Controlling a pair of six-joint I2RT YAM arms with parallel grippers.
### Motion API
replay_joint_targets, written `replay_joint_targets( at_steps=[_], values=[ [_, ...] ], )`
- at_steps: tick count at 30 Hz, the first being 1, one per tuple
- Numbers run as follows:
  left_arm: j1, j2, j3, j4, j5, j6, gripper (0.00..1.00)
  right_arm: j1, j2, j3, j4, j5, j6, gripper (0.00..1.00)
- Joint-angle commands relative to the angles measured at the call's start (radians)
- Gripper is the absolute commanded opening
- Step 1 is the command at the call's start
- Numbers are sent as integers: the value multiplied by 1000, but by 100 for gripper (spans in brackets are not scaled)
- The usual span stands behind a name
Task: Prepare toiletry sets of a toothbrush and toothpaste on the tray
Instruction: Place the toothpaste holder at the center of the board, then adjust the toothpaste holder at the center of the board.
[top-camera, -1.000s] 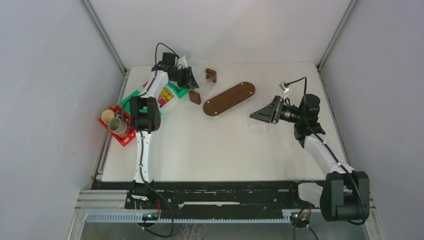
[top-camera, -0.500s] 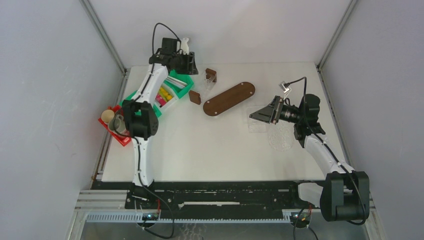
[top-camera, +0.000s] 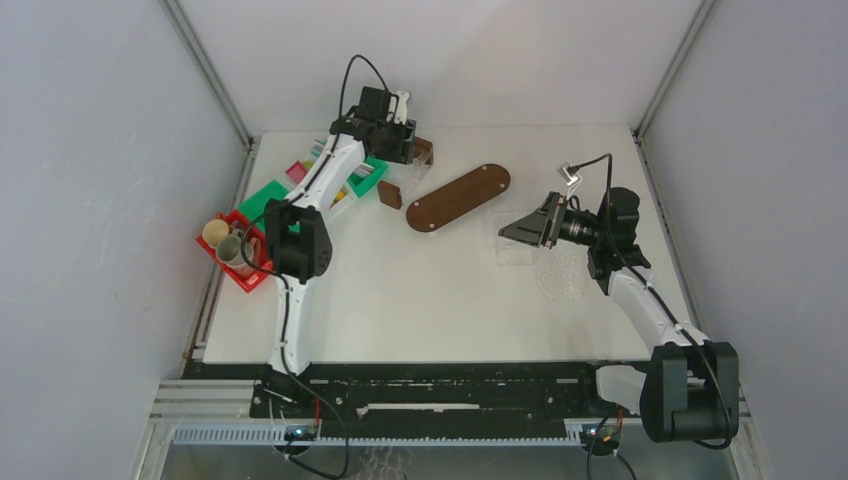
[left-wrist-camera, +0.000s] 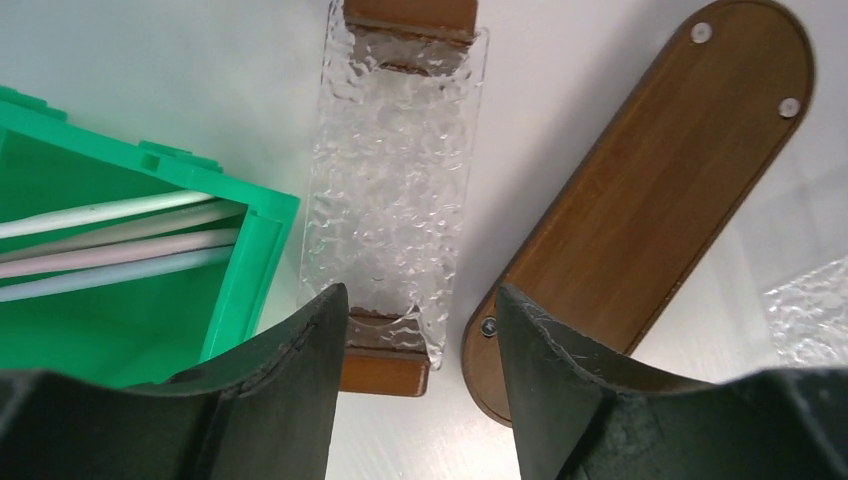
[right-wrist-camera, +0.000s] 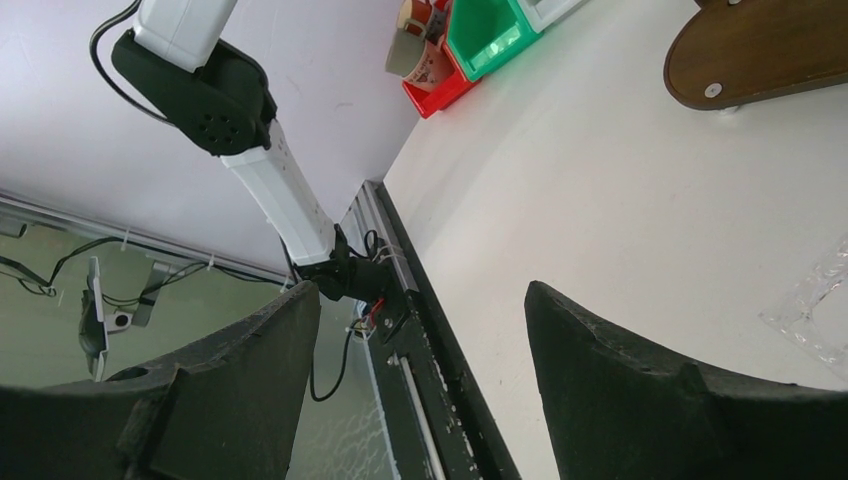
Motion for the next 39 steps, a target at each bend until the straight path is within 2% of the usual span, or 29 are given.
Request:
replay_joint_targets(
  at_steps=[1,4,16,21,23,27,32,39],
  values=[
    [7,63,50,-19,-36,6,60,8,5,49,6,-9,-33,83],
    [8,112,96,-52,-21,3,59,11,7,49,7,-8,-36,83],
    [-2,154,86,-30,34,-1,53,10,7,49,4,-6,-43,83],
    [-14,163,91,-27,30,26,44,8,7,49,4,-7,-44,83],
    [-17,166,94,-27,32,36,36,9,6,49,4,-5,-44,83],
    [-23,169,98,-27,40,63,30,9,7,54,-7,-6,-50,83],
    [-34,170,114,-22,64,110,29,9,8,54,-7,-6,-51,83],
    [-47,177,122,20,169,187,30,7,7,54,-7,-6,-53,83]
  ],
)
